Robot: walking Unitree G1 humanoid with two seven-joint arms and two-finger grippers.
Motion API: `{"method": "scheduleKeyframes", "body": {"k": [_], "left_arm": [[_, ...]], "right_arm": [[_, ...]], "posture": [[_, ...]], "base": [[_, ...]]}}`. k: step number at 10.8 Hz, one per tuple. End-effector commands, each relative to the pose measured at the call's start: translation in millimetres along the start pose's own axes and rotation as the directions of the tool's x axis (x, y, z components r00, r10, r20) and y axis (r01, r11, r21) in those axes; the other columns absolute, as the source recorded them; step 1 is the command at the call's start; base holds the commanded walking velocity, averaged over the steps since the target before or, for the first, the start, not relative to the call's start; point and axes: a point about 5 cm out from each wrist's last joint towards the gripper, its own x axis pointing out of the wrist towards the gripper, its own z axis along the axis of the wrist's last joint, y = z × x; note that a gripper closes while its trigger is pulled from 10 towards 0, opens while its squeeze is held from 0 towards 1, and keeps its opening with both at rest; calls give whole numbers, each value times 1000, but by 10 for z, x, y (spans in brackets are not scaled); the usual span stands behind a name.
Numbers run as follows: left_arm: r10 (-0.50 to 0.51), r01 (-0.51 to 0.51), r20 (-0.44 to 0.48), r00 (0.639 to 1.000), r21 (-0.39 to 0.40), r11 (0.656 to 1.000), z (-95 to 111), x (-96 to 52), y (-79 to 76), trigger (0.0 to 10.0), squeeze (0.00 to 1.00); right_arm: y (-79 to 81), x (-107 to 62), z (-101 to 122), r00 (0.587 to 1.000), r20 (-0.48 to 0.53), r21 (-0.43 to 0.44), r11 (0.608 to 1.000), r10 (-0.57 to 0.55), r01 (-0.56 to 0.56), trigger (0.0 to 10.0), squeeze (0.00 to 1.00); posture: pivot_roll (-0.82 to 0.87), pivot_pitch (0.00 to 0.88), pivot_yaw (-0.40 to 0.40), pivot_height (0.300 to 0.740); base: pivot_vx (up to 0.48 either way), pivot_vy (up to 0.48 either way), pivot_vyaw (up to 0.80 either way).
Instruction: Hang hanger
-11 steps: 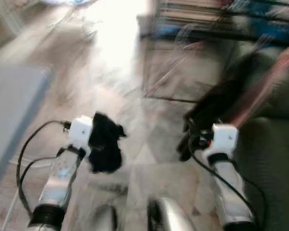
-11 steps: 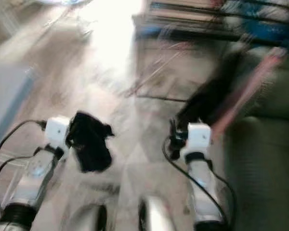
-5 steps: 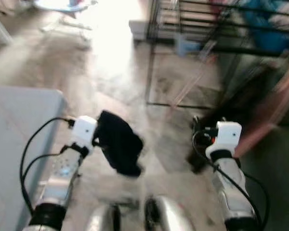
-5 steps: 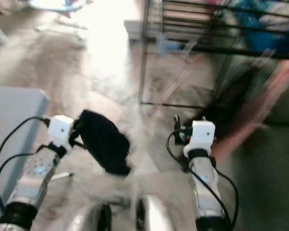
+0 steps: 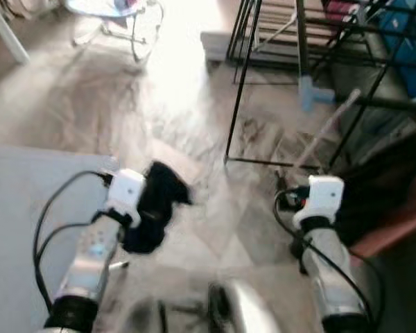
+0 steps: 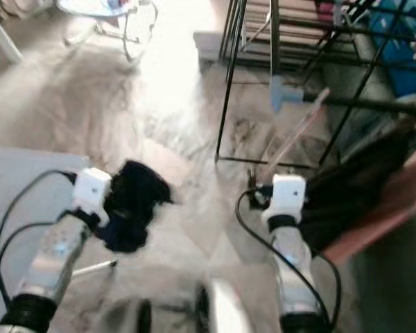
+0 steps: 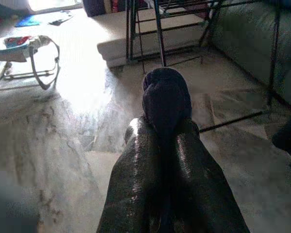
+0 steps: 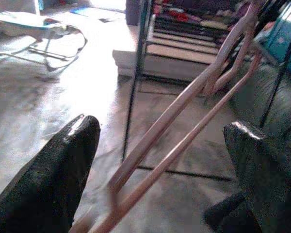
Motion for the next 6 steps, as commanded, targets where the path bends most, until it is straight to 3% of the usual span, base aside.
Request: {"method": "scheduleKeyframes", "body": {"k": [1,6], "left_arm": [[-36,36,17,999,-12,999,17,1,-123,10000,0],[-50,50,12,999,8,999,20,2,-176,10000,0]], "right_arm": [[-156,20,74,996,35,-23,996,-87,88,10000,0],[-139,197,159,989,42,-37,989,-140,141,10000,0]], "posture": [[-36,220,-70,740],[-27,225,-72,740]], "base": [[0,0,0],[0,0,0]]}}
